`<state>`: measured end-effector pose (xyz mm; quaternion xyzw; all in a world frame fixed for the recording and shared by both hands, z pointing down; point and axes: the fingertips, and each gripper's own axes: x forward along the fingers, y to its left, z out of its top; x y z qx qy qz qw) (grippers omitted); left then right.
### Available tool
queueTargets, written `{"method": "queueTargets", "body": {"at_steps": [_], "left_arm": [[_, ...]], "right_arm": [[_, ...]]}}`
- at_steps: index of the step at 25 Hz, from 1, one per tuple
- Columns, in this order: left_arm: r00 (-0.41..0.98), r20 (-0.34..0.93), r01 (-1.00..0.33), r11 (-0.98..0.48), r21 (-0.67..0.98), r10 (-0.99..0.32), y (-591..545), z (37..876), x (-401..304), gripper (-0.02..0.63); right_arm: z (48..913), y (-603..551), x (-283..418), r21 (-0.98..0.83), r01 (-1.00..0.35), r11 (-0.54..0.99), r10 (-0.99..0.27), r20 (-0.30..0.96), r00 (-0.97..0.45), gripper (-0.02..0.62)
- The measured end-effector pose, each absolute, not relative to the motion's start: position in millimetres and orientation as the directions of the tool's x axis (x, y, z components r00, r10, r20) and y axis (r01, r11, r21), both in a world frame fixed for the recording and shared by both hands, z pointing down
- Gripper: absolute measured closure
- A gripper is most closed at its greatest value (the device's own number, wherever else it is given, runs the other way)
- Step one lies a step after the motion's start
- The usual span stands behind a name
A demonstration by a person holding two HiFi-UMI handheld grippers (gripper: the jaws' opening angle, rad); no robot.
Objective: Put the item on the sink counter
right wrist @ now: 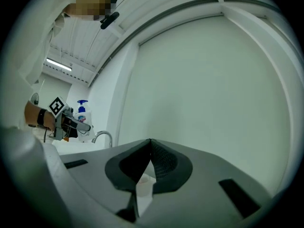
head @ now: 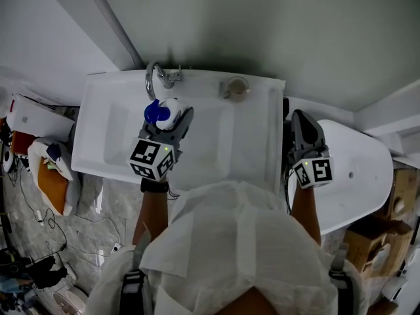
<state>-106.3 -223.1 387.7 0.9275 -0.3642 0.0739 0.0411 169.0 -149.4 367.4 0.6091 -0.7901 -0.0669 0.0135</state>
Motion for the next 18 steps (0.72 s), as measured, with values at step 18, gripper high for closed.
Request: {"method": "queueTargets", "body": {"at_steps": [18], "left_arm": [[0.729, 0.183, -0.674, -0.738, 0.02, -0.66, -224.8, 393.3, -104.6, 0.402]], "right_arm": [[368.5, -150.0, 156.7, 0.115, -0.948, 0.298, -0.952, -0.041, -0.304, 0.586]]}}
